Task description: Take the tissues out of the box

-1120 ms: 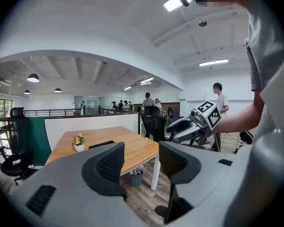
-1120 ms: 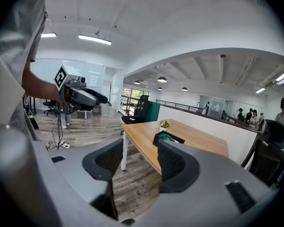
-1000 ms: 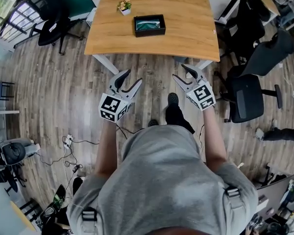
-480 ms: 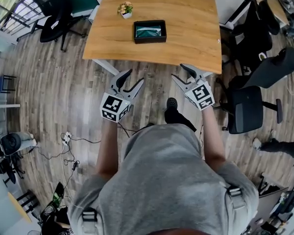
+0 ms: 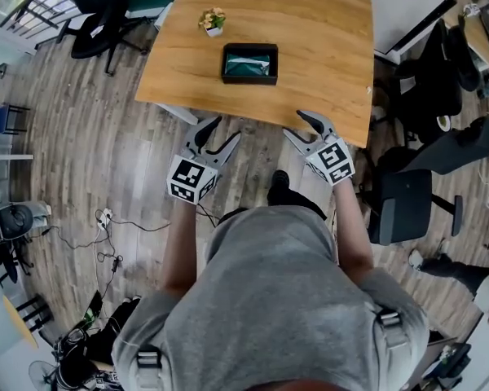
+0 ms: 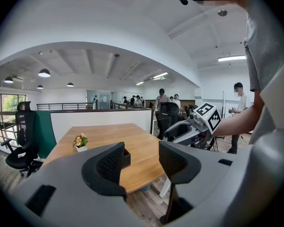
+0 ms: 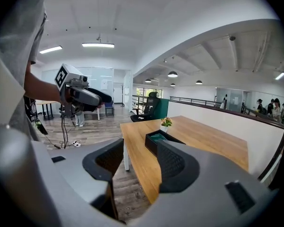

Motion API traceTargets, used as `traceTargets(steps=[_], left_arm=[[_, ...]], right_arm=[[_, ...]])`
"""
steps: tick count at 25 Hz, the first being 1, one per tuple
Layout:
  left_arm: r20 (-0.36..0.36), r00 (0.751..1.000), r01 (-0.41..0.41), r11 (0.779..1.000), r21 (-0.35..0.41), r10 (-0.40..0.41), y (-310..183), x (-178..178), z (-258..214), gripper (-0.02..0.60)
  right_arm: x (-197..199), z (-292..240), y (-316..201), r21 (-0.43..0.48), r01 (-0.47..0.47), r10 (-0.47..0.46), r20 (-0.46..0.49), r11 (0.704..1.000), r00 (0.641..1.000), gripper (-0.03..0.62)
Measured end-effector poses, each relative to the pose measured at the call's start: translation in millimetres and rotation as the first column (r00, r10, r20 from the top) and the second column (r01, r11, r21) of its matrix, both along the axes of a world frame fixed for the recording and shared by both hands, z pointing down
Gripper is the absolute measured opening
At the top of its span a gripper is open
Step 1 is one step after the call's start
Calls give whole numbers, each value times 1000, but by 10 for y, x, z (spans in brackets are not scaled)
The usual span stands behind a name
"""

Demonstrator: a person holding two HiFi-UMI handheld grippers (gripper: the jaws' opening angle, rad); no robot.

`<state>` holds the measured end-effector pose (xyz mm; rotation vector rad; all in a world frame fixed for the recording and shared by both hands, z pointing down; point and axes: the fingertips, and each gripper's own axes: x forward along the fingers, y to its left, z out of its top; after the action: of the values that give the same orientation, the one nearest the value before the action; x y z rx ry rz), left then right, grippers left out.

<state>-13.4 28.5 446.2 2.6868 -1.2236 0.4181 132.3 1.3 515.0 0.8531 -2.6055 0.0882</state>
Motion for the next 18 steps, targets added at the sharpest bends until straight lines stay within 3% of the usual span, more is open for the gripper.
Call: traceTargets(steps=[18], left_arm=[[26, 993, 115, 993, -22, -114, -539, 264, 148, 229]], right_arm=[[175, 206, -600, -54, 160, -157, 49, 986, 986, 229]])
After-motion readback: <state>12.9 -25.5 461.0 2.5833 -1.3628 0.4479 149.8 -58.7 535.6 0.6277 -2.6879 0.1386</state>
